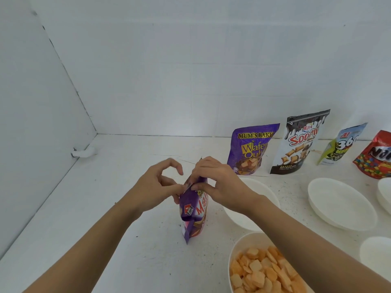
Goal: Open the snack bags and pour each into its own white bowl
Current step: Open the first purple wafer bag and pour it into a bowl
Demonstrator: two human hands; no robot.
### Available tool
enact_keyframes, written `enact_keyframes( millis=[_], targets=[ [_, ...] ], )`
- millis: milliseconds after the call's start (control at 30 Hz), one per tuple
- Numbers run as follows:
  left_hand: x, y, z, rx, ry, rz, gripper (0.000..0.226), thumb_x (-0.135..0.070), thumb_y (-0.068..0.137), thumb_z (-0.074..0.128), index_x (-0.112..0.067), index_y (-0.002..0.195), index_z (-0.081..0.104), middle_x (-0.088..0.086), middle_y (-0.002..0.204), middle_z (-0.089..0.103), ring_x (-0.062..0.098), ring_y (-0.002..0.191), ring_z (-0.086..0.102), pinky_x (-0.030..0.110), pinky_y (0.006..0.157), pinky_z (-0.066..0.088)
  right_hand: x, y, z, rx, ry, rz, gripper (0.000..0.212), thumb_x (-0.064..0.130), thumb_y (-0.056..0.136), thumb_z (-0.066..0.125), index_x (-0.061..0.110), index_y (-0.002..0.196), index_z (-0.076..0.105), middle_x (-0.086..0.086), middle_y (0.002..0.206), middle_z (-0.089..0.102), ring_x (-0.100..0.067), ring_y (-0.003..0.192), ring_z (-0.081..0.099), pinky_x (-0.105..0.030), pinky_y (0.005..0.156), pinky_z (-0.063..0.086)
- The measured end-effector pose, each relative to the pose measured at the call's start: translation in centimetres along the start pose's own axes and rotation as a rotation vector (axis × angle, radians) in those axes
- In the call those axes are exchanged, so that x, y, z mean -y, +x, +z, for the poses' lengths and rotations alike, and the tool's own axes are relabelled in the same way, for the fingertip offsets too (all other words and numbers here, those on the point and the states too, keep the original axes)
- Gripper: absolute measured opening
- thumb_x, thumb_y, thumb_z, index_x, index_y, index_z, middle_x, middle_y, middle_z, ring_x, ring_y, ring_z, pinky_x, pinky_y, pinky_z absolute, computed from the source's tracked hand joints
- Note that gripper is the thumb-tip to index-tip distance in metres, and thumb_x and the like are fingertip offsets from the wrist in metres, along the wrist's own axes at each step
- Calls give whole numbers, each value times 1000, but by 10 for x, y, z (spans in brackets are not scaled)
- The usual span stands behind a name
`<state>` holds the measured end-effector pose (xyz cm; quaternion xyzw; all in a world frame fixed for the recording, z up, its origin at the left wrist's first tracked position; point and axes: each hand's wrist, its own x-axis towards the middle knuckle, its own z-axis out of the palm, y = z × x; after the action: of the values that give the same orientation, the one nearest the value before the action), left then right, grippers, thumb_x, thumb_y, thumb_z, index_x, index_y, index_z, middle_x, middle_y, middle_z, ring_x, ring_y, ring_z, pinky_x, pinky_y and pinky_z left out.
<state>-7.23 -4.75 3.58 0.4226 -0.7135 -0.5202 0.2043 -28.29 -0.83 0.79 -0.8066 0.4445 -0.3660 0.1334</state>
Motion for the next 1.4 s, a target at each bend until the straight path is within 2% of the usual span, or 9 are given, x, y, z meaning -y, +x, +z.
enact_keyframes(
  millis=[233, 400, 533, 700, 800, 933, 1067, 1233, 1400],
  targets=[
    [-2, 3, -8, 167, 205, 246, 18, -17, 96, 64, -22, 106, 78, -9, 97, 78, 11, 95, 74, 25, 89, 57, -3, -7, -12, 1, -1, -30, 11, 0, 86, 72, 10, 90, 71, 4, 90, 68, -17, 94, 57, -35, 83, 49],
    [-1, 15, -8, 116, 506, 510, 22, -44, 90, 64, -36, 107, 77, -19, 96, 74, 10, 88, 67, 25, 66, 51, -7, -10, -17, 33, 0, -42, 11, 0, 86, 71, 9, 93, 74, 2, 97, 70, -17, 100, 59, -37, 86, 49],
    [0, 20, -5, 141, 599, 603, 25, -47, 96, 55, -35, 110, 72, -16, 97, 68, 10, 87, 64, 26, 66, 52, -8, -12, -18, 49, -32, -56, 7, 4, 88, 72, 9, 93, 73, 1, 94, 69, -19, 96, 57, -38, 85, 48],
    [2, 23, -7, 153, 675, 565, 32, -60, 97, 44, -42, 113, 66, -17, 97, 65, 8, 88, 62, 22, 69, 51, -8, -10, -21, 76, -65, -57, 2, 9, 90, 70, 11, 91, 70, 2, 91, 66, -20, 92, 53, -38, 83, 46],
    [1, 24, -8, 159, 597, 530, 23, -51, 95, 56, -38, 108, 70, -20, 94, 65, 9, 89, 62, 13, 67, 45, -5, -9, -21, 93, -70, -73, 2, 9, 91, 69, 10, 90, 69, 2, 91, 66, -20, 93, 53, -33, 86, 45],
    [0, 23, -6, 198, 494, 510, 16, -36, 95, 62, -27, 101, 73, -24, 89, 66, 10, 81, 65, 12, 66, 44, -4, -11, -22, 128, -96, -66, 1, 13, 92, 68, 14, 92, 67, 3, 96, 66, -19, 105, 52, -35, 86, 47],
    [-2, 20, -5, 198, 577, 578, 17, -33, 98, 58, -24, 100, 72, -23, 88, 62, 5, 79, 63, 10, 67, 45, 0, -11, -24, 148, -158, -88, 4, 10, 94, 62, 10, 94, 66, 0, 97, 65, -20, 106, 51, -32, 87, 45],
    [-6, 20, -24, 168, 679, 601, 32, -51, 99, 46, -30, 102, 69, -17, 92, 62, 3, 83, 61, 13, 66, 47, 3, -13, -31, 150, -274, -121, 8, 7, 95, 55, 10, 97, 62, -1, 94, 62, -20, 98, 49, -27, 87, 42],
    [-5, 19, -44, 175, 793, 611, 39, -58, 100, 33, -37, 109, 64, -25, 93, 58, -2, 84, 57, 16, 67, 46, 2, -16, -39, 116, -333, -71, 8, 12, 92, 60, 16, 99, 62, 5, 93, 62, -14, 97, 49, -37, 81, 44]
  ],
)
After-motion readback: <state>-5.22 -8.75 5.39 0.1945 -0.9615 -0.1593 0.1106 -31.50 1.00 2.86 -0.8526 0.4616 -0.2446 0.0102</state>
